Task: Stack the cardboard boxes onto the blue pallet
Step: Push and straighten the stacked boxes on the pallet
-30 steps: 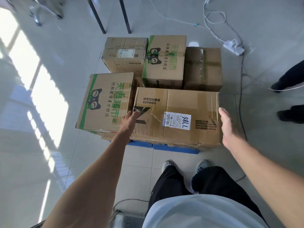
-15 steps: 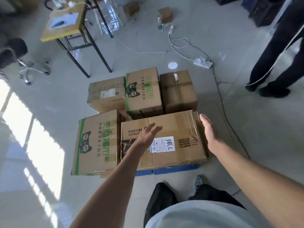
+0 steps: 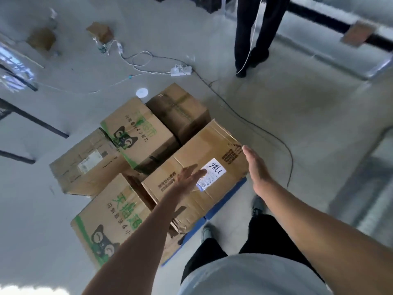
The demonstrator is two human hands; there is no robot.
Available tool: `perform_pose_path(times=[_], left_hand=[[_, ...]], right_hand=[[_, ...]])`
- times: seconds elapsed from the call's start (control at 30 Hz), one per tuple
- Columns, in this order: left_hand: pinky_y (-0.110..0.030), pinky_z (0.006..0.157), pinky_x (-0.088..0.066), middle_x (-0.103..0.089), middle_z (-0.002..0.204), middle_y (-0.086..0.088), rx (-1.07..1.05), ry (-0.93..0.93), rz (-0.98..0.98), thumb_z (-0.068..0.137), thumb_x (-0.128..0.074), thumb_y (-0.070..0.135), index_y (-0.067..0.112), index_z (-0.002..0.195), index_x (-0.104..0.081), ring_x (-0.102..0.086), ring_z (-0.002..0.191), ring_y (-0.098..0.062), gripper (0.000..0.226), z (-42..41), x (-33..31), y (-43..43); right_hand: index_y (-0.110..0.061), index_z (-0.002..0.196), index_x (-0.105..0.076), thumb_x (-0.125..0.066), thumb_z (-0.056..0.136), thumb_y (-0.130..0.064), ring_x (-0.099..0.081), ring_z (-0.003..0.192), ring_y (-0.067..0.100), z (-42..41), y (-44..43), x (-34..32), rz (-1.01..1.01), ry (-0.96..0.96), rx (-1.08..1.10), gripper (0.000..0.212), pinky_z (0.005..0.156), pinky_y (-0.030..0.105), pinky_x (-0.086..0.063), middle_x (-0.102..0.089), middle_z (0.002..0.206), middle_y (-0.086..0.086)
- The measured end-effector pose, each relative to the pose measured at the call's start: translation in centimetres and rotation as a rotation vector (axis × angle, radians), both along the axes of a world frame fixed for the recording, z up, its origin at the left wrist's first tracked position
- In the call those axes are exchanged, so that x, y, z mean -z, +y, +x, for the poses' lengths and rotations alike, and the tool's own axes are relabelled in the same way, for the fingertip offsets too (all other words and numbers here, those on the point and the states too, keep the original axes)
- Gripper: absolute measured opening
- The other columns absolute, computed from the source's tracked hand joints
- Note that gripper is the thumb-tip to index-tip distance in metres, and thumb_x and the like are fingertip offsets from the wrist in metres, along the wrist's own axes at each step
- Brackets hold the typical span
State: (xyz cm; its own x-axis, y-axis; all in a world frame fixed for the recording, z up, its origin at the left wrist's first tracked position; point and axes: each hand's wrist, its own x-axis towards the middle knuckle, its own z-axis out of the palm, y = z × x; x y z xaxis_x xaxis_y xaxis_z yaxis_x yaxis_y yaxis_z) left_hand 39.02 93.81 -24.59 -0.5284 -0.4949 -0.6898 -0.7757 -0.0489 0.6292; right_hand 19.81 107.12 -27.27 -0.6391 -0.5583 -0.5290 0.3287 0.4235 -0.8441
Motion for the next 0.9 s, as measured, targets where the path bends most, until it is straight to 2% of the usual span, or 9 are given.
perform_pose_path(times=[0.1, 0.2, 0.3, 0.43, 0.53, 0.63, 0.73, 0.8, 0.9], left_hand=[[-0.046, 0.121, -0.026, -0.031, 0.163, -0.012, 0.050, -0.022, 0.002, 0.097, -0.057, 0.059, 0.022, 0.158, -0.041, -0.028, 0.152, -0.033, 0.072, 2.7, 0.5, 0.6], [-0.059, 0.123, -0.021, -0.034, 0.164, -0.014, 0.150, -0.018, -0.033, 0.086, -0.052, 0.069, 0.020, 0.156, -0.045, -0.026, 0.154, -0.037, 0.085, 5.3, 0.7, 1.4], [-0.058, 0.124, -0.015, -0.022, 0.169, -0.009, 0.176, -0.036, -0.085, 0.099, -0.051, 0.063, 0.025, 0.159, -0.039, -0.016, 0.156, -0.033, 0.072, 7.5, 0.6, 2.3], [-0.061, 0.123, -0.021, -0.025, 0.168, -0.009, 0.151, -0.007, -0.106, 0.102, -0.051, 0.055, 0.025, 0.159, -0.038, -0.023, 0.154, -0.035, 0.065, 10.8, 0.5, 3.4], [-0.050, 0.120, -0.029, -0.034, 0.162, -0.010, 0.119, 0.004, -0.101, 0.095, -0.058, 0.060, 0.021, 0.159, -0.040, -0.033, 0.148, -0.031, 0.077, 13.8, 0.1, 4.7], [-0.036, 0.105, -0.036, -0.043, 0.149, -0.008, 0.164, 0.068, -0.103, 0.081, -0.052, 0.062, 0.020, 0.154, -0.047, -0.042, 0.137, -0.024, 0.085, 17.5, -0.1, 5.6], [-0.050, 0.119, -0.033, -0.035, 0.161, -0.011, 0.187, 0.017, -0.103, 0.087, -0.056, 0.063, 0.024, 0.158, -0.040, -0.035, 0.147, -0.028, 0.083, 21.3, 0.9, 5.3], [-0.056, 0.120, -0.031, -0.033, 0.162, -0.011, 0.245, -0.010, -0.107, 0.087, -0.054, 0.067, 0.026, 0.159, -0.037, -0.032, 0.150, -0.030, 0.084, 24.0, 1.9, 4.8], [-0.058, 0.120, -0.032, -0.033, 0.162, -0.011, 0.404, -0.025, -0.136, 0.082, -0.047, 0.071, 0.024, 0.159, -0.037, -0.032, 0.151, -0.030, 0.091, 27.2, 3.7, 3.2]], right_hand=[[-0.025, 0.159, -0.039, -0.043, 0.104, -0.057, -0.037, 0.148, 0.015, 4.6, 2.4, -0.1, 0.010, -0.039, 0.087, 0.064, 0.122, 0.037, -0.026, -0.041, 0.163, -0.002], [-0.029, 0.160, -0.036, -0.045, 0.105, -0.057, -0.036, 0.139, 0.005, 8.8, 4.4, -0.4, 0.007, -0.089, 0.161, 0.062, 0.111, 0.029, -0.025, -0.039, 0.164, -0.005], [-0.029, 0.161, -0.034, -0.046, 0.105, -0.056, -0.034, 0.147, 0.010, 12.3, 6.0, -0.2, 0.010, -0.134, 0.207, 0.063, 0.108, 0.028, -0.025, -0.037, 0.165, -0.006], [-0.027, 0.162, -0.032, -0.045, 0.106, -0.055, -0.029, 0.154, 0.016, 16.7, 7.2, 0.5, -0.012, -0.158, 0.225, 0.064, 0.108, 0.028, -0.025, -0.033, 0.167, -0.007], [-0.027, 0.162, -0.033, -0.044, 0.106, -0.054, -0.029, 0.153, 0.015, 20.6, 8.1, 1.1, -0.021, -0.197, 0.236, 0.063, 0.110, 0.028, -0.025, -0.033, 0.168, -0.007], [-0.025, 0.162, -0.033, -0.044, 0.107, -0.051, -0.029, 0.153, 0.014, 24.8, 9.2, 2.1, -0.014, -0.211, 0.288, 0.061, 0.109, 0.026, -0.024, -0.033, 0.167, -0.006], [-0.024, 0.162, -0.033, -0.045, 0.108, -0.049, -0.028, 0.154, 0.013, 29.0, 9.8, 3.3, -0.015, -0.251, 0.328, 0.061, 0.108, 0.023, -0.023, -0.032, 0.168, -0.006], [-0.023, 0.162, -0.033, -0.045, 0.108, -0.048, -0.029, 0.153, 0.012, 31.9, 10.0, 4.1, -0.008, -0.276, 0.375, 0.060, 0.108, 0.022, -0.023, -0.032, 0.168, -0.006], [-0.021, 0.162, -0.031, -0.044, 0.108, -0.049, -0.028, 0.154, 0.013, 36.3, 9.7, 5.8, 0.000, -0.289, 0.468, 0.062, 0.108, 0.022, -0.022, -0.032, 0.168, -0.003]])
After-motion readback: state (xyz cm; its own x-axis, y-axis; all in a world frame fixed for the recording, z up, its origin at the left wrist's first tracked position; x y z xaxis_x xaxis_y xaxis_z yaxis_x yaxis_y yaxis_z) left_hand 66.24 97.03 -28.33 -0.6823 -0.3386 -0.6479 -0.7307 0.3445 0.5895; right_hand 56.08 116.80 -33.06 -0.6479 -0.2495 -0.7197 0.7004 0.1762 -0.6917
